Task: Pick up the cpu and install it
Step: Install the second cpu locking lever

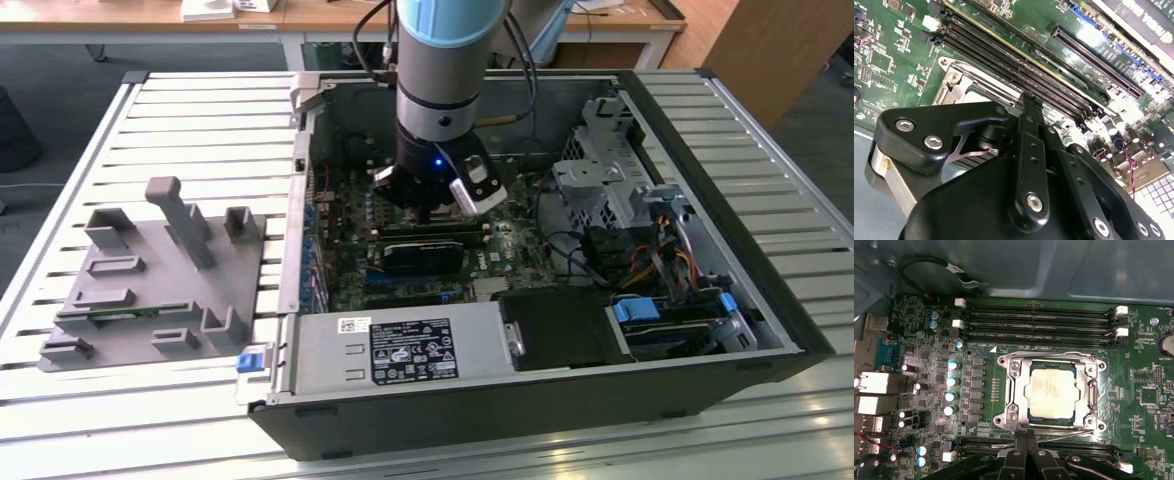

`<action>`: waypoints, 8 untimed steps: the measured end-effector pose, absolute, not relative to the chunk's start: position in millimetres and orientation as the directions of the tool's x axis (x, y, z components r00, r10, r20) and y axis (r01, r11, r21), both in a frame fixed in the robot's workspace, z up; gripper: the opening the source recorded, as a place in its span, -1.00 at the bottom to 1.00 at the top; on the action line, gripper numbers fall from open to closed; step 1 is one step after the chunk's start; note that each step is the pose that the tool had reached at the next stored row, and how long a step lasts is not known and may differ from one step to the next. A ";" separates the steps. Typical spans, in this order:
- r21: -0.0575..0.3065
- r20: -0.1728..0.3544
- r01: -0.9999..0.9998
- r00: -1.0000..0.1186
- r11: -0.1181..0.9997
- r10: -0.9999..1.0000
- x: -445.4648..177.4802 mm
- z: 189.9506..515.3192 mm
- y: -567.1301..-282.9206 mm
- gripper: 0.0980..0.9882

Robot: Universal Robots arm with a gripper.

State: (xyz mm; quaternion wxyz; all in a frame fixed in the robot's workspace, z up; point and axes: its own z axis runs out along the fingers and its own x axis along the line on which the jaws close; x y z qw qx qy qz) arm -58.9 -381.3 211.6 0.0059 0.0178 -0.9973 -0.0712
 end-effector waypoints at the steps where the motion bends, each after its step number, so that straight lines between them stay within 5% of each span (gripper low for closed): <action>1: 0.145 0.009 -0.035 -0.999 0.989 -0.036 -58.9 211.5 -382.1 -0.98; 8: 0.160 0.009 -0.035 -0.999 0.987 -0.036 -60.1 211.4 -387.8 -0.98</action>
